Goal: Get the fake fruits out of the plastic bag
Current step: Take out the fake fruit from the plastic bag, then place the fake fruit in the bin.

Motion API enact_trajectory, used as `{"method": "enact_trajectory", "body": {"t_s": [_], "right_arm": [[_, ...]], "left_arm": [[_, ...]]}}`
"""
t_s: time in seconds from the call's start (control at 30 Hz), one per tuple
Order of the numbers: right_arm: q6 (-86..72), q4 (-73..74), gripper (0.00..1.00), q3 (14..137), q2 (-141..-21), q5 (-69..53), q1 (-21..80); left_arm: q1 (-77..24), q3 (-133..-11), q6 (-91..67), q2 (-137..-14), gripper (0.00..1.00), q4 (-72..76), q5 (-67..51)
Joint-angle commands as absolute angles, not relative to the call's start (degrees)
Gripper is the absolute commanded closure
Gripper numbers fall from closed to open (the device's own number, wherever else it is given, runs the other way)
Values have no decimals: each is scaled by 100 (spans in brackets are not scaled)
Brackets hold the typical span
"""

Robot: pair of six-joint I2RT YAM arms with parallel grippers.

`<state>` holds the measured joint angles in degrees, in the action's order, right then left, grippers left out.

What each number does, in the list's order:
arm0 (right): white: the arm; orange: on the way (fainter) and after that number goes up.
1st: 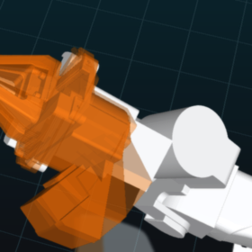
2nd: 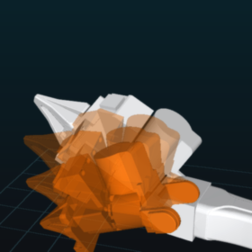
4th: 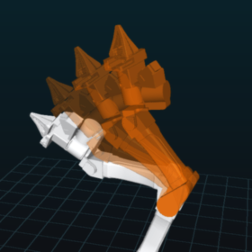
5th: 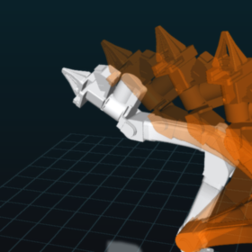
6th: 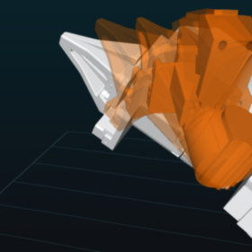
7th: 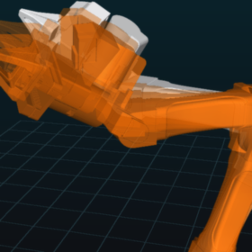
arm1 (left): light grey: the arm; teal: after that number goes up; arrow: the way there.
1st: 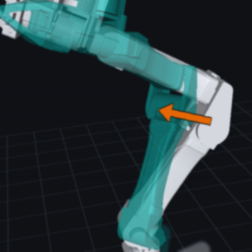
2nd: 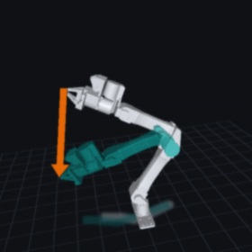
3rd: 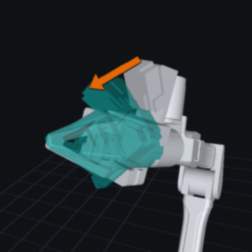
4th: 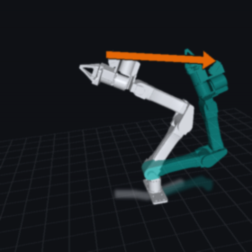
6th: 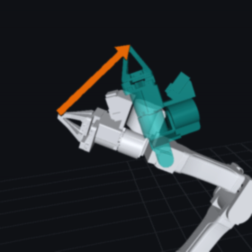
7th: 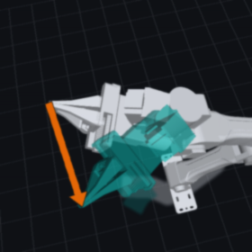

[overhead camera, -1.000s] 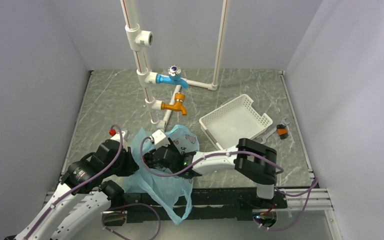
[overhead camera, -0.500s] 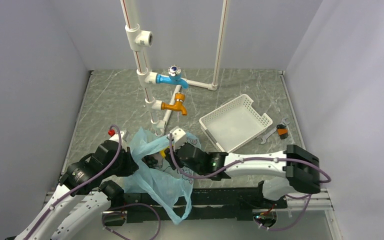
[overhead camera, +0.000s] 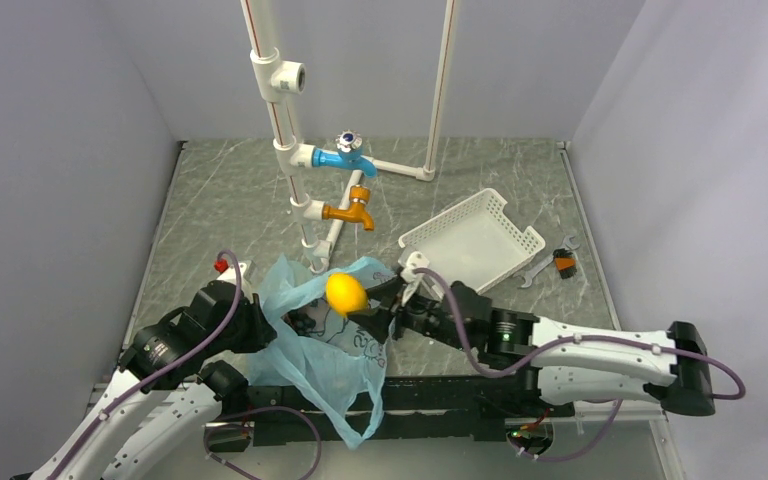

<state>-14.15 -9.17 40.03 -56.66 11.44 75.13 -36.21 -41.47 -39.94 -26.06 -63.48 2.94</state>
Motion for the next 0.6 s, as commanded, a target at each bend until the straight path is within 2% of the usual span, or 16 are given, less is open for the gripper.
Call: {"method": "enact_trajectory", "body": {"t_s": [0.0, 0.17, 0.4, 0.57], "right_arm": [[-1016, -1378, 100, 3680, -4964, 1427, 7492], [-1084, -1348, 100, 3351, -4273, 2217, 7485], [-1560, -1127, 100, 2860, -3553, 4871, 7436], [-1776, -791, 100, 2620, -3126, 6111, 7175]], "left_arm": [[-3625, -4198, -4052, -2592, 100, -6352, 390], [-3629, -4192, -4045, -2569, 100, -6341, 378], [-3625, -4191, -4028, -2602, 100, -6336, 358], [-3625, -4187, -4036, -2577, 100, -6333, 368]]}}
